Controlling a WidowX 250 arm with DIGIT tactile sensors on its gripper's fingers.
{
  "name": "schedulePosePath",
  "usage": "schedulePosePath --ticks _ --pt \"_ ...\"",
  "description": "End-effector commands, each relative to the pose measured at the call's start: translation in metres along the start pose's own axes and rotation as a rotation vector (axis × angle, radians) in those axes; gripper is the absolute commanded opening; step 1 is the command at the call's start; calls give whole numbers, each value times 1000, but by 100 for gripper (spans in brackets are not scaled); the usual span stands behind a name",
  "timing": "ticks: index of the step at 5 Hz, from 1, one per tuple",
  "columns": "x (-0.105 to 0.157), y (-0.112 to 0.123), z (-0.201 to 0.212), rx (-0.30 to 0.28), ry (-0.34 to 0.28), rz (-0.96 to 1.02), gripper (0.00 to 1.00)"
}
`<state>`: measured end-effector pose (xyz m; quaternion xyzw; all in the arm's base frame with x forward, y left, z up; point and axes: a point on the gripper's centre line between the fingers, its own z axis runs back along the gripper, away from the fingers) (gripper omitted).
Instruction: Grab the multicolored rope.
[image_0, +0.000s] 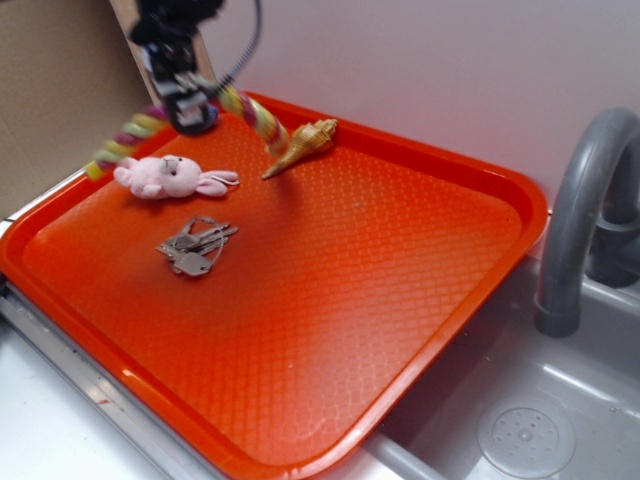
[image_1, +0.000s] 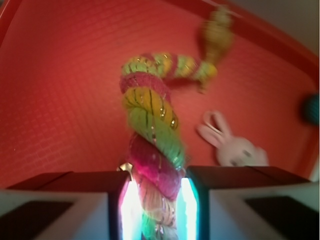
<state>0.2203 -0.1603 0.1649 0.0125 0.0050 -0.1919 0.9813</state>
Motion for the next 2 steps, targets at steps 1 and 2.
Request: schedulePosePath --ticks 1,2 --pt "-53 18 49 55 -177 185 0" --pt "-48 23 50 -41 -113 88 62"
